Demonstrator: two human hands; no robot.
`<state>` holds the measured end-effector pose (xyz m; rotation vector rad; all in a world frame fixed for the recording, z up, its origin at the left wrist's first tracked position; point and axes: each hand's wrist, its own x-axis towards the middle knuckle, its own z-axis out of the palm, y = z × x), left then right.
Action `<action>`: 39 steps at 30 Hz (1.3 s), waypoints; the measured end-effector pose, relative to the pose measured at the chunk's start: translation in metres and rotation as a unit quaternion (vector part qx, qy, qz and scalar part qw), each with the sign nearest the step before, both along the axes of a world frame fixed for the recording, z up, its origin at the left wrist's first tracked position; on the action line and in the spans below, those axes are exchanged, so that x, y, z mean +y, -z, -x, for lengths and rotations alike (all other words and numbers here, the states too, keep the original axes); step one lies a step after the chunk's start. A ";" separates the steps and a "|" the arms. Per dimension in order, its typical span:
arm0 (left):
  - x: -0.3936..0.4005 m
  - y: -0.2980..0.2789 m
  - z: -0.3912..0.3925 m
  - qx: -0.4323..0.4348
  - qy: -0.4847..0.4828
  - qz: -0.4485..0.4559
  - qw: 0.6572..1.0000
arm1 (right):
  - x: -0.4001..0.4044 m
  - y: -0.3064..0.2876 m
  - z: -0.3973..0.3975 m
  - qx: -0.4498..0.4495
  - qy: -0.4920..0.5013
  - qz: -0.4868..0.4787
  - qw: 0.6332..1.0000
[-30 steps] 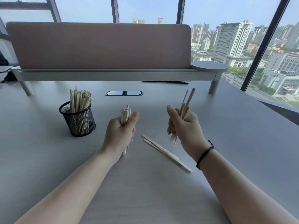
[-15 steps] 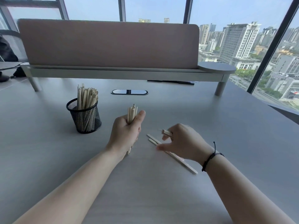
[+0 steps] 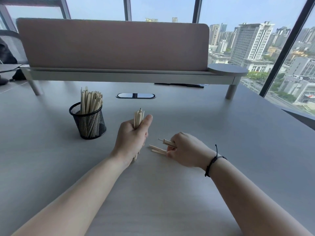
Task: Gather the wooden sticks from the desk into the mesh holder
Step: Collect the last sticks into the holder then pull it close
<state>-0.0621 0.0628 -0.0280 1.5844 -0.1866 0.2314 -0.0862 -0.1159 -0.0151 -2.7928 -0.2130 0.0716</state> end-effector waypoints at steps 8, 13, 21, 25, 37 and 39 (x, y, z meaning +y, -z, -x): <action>0.000 -0.002 0.001 -0.004 -0.005 0.003 1.000 | -0.005 -0.002 -0.002 -0.014 -0.016 -0.078 0.997; -0.001 -0.005 0.004 -0.002 -0.007 0.008 1.000 | -0.018 -0.017 -0.005 -0.025 0.044 -0.264 0.963; -0.001 -0.006 0.003 0.009 0.001 0.022 1.000 | -0.014 -0.036 0.008 -0.029 0.047 -0.693 0.719; 0.000 -0.005 0.003 0.010 0.001 0.021 1.000 | -0.019 -0.037 0.013 -0.076 0.021 -0.617 0.783; 0.000 -0.005 0.002 -0.004 -0.010 -0.002 1.000 | 0.000 -0.001 0.009 -0.010 0.011 -0.042 0.999; 0.001 -0.004 0.003 -0.007 -0.008 -0.006 1.000 | 0.003 0.000 0.009 -0.008 0.004 -0.025 1.000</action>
